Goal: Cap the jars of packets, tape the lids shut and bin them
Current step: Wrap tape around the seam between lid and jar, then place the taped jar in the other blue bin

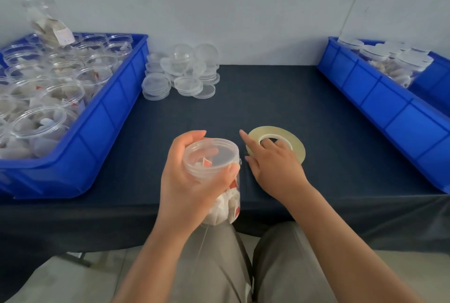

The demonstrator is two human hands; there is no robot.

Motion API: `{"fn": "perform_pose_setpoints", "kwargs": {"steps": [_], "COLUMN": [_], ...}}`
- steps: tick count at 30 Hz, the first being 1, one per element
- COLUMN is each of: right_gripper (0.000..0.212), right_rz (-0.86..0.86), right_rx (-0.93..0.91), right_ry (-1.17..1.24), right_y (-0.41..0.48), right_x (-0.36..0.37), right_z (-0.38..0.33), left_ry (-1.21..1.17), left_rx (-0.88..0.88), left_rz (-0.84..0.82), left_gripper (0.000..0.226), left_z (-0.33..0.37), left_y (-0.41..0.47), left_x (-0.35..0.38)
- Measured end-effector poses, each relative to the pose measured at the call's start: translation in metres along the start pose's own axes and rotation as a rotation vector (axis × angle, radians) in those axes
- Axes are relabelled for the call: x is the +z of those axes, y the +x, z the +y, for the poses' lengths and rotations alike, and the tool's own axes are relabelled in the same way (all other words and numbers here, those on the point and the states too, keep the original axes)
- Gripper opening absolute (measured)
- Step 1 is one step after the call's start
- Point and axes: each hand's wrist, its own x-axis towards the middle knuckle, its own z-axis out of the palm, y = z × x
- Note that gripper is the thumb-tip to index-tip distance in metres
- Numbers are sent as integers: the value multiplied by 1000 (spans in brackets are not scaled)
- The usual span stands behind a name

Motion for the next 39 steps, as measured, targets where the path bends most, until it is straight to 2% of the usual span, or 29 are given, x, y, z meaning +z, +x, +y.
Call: {"fn": "perform_pose_setpoints", "kwargs": {"steps": [4,6,8,10,12,15,18,21,23,26,29,34,39], "right_gripper": [69,69,77,73,72,76,58,46,50,70,58,67,58], "right_rz": [-146,-158,-84,-5,22,57,99,96,77,57,33,-111,-127], "right_rx": [1,14,14,-70,-140,-146,-145,-133,-103,-118,-102,-170,-211], "right_ry": [-117,-23,408,887,1074,1168,1185,1238,1319,1425,1506,1770,1802], "right_y": [1,-4,-16,-33,-48,-56,-58,-60,-63,-69,-70,-70,-58], "right_x": [-14,-26,-41,-53,-59,-61,-60,-56,-56,-58,-56,-58,-70], "right_z": [-3,-4,-10,-22,-33,-40,-39,-36,-37,-46,-48,-35,-20], "left_ry": [18,15,-11,-31,-78,-157,-224,-259,-270,-219,-214,-195,-159], "left_rx": [7,9,-3,-7,-19,-35,-60,-74,-86,-54,-54,-20,13], "left_rz": [-16,-28,-41,-78,-129,-177,-218,-241,-253,-245,-292,-374,-442], "left_gripper": [70,71,74,77,80,76,71,77,82,84,88,100,106], "left_z": [-1,-1,-1,-1,1,4,5,5,6,8,9,17,27], "left_y": [4,5,4,3,1,-2,-4,-4,-5,-6,-6,-6,3], "left_x": [-3,-5,-7,-7,-7,-6,-6,-8,-8,-6,-4,-6,-7]}}
